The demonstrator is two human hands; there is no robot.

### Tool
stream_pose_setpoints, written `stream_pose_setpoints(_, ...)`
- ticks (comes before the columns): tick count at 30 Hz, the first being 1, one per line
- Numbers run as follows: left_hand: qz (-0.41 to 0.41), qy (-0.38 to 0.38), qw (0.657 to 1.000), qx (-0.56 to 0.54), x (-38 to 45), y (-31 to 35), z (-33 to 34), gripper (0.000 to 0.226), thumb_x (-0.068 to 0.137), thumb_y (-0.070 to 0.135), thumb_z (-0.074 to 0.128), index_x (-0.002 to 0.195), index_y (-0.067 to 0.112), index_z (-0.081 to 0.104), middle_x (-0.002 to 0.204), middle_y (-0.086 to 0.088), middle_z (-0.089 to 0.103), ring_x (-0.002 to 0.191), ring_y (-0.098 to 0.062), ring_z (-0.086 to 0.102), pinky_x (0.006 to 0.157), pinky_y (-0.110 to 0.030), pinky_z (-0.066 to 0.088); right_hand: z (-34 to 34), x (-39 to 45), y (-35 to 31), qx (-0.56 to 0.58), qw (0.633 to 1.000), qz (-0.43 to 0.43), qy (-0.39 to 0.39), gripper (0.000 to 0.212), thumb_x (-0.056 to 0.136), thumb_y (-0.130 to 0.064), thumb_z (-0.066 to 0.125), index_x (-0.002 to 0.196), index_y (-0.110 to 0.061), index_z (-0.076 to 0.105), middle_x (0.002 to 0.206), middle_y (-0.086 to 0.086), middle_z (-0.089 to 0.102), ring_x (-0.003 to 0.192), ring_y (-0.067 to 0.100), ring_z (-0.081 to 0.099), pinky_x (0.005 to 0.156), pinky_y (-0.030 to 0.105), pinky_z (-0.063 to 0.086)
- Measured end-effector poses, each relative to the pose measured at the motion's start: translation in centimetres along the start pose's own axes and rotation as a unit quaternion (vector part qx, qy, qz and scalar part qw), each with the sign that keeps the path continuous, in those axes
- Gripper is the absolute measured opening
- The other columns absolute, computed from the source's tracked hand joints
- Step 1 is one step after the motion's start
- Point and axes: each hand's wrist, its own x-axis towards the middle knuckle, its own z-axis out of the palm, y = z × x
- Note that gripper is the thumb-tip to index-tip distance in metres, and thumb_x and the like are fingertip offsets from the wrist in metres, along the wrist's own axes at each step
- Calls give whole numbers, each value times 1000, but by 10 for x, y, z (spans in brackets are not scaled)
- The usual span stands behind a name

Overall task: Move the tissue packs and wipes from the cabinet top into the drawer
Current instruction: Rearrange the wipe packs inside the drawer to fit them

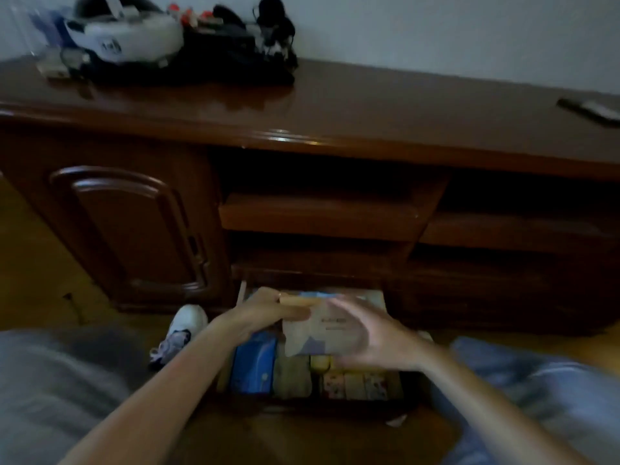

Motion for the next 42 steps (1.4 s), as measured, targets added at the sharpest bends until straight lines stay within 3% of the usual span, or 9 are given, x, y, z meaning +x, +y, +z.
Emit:
stream_pose_setpoints(5, -89, -58, 992, -74, 34, -90, 29, 52, 71, 41, 87, 114, 18, 71, 105, 1, 77, 98, -15, 73, 85, -35, 59, 73, 32, 39, -136, 989, 26, -57, 92, 74, -78, 63, 150, -55, 16, 153, -17, 31, 140, 15, 37, 108, 41, 41)
stream_pose_setpoints(9, -108, -41, 984, -135, 59, -126, 40, 47, 70, 43, 86, 109, 19, 74, 101, 0, 78, 92, -15, 74, 80, -35, 57, 109, 55, 76, -169, 982, 5, -85, 83, 81, -64, 65, 149, -42, 23, 148, -5, 44, 129, 22, 51, 93, 39, 51)
stream_pose_setpoints(13, -100, 118, 963, -220, 84, -136, 38, 22, 89, 36, 71, 103, 19, 72, 85, -1, 77, 74, -14, 73, 62, -24, 55, 87, 95, 110, -132, 989, 62, -10, 82, 76, -76, 54, 148, -54, 22, 149, -11, 42, 129, 17, 50, 88, 30, 43)
stream_pose_setpoints(16, -65, 208, 969, -119, 94, -144, 34, 11, 96, 18, 62, 88, 18, 69, 76, 1, 68, 76, -16, 64, 62, -24, 46, 55, 132, 133, -178, 977, 95, 72, 85, 81, -77, 55, 153, -47, 22, 143, -6, 48, 125, 19, 50, 87, 34, 44)
stream_pose_setpoints(22, -76, 146, 981, 106, 84, -173, 32, 22, 94, 26, 66, 115, 19, 68, 100, 4, 67, 102, -17, 64, 81, -27, 48, 52, 168, 166, -215, 962, 159, -58, 87, 85, -74, 54, 158, -39, 21, 158, 1, 38, 141, 28, 41, 102, 42, 46)
stream_pose_setpoints(28, -88, 178, 947, -251, 93, -137, 24, 65, 74, 56, 77, 126, 19, 61, 113, -5, 71, 100, -21, 70, 86, -34, 57, 72, 183, 125, 80, 993, 49, -67, 90, 73, -46, 87, 150, -39, 42, 144, -15, 51, 127, 0, 48, 105, 38, 46)
stream_pose_setpoints(33, -87, 282, 888, -352, 101, -128, 8, 21, 84, 14, 79, 100, 8, 67, 94, -11, 77, 76, -18, 76, 58, -26, 59, 79, 202, 110, 157, 981, 74, -85, 57, 85, -75, 57, 137, -51, 52, 141, -19, 55, 119, 4, 55, 90, 24, 47)
stream_pose_setpoints(38, -117, 331, 866, -357, 89, -144, 5, 26, 85, 17, 78, 105, 8, 66, 95, -10, 76, 82, -22, 76, 67, -34, 62, 77, 194, 189, -118, 967, 225, 5, 35, 106, -32, 49, 140, -26, 56, 112, 6, 71, 72, 24, 65, 64, 38, 55)
stream_pose_setpoints(42, -106, 326, 871, -351, 76, -152, 4, 27, 88, 16, 74, 111, 5, 67, 101, -14, 76, 91, -29, 74, 81, -45, 61, 91, 201, 215, -184, 951, 248, -14, 51, 94, -33, 69, 142, -31, 53, 133, 7, 61, 114, 31, 59, 96, 48, 50)
